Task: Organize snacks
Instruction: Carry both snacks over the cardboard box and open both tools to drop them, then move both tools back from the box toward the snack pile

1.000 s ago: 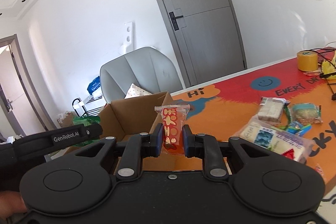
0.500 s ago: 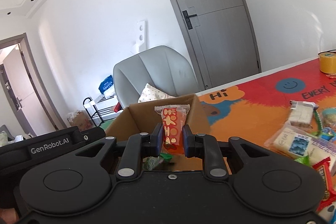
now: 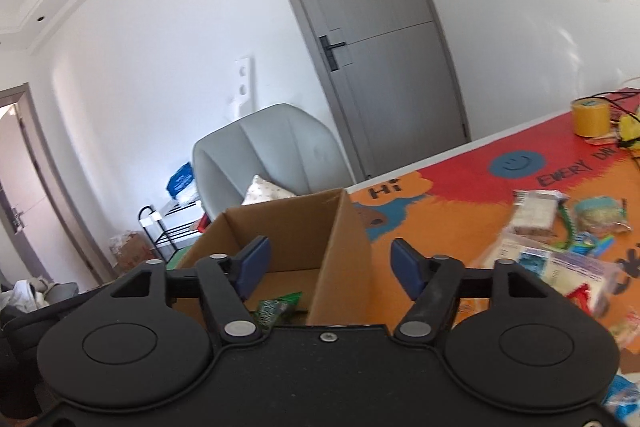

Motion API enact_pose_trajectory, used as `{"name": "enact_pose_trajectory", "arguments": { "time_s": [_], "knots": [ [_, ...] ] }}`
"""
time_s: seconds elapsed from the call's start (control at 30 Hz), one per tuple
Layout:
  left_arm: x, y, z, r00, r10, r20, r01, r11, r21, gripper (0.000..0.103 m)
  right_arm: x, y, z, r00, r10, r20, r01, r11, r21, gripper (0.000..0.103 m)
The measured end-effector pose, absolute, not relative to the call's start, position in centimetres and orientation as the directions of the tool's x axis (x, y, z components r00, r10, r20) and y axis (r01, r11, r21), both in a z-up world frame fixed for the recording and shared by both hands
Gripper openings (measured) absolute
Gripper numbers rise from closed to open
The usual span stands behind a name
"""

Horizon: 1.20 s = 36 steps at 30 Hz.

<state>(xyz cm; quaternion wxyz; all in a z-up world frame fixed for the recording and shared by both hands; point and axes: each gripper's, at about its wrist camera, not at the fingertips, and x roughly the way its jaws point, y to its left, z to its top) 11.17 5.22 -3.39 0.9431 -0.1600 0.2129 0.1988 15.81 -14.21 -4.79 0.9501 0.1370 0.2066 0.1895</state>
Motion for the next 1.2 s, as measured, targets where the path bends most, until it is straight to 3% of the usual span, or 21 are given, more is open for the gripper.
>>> {"name": "enact_pose_trajectory", "arguments": {
  "time_s": [0.2,0.3,0.57,1.2],
  "knots": [
    [10.5,3.1,-3.3,0.855,0.277,-0.438,-0.402,0.888,-0.224,0.091,14.8,-16.8,-5.1,0.871,0.346,-0.348,-0.230,0.914,0.334,0.096],
    [10.1,2.4,-3.1,0.875,0.252,-0.414,-0.372,0.896,-0.242,0.098,14.4,-17.8,-5.1,0.880,0.325,-0.346,-0.209,0.920,0.331,0.102],
    [9.5,0.1,-2.6,0.902,0.155,-0.403,-0.281,0.919,-0.276,0.100,13.5,-21.4,-5.3,0.904,0.256,-0.343,-0.143,0.936,0.322,0.103],
    [9.2,-7.1,-3.5,0.891,0.084,-0.446,-0.159,0.978,-0.132,0.100,11.7,-28.3,-6.4,0.920,0.152,-0.362,-0.033,0.949,0.314,0.103]
  ]
}}
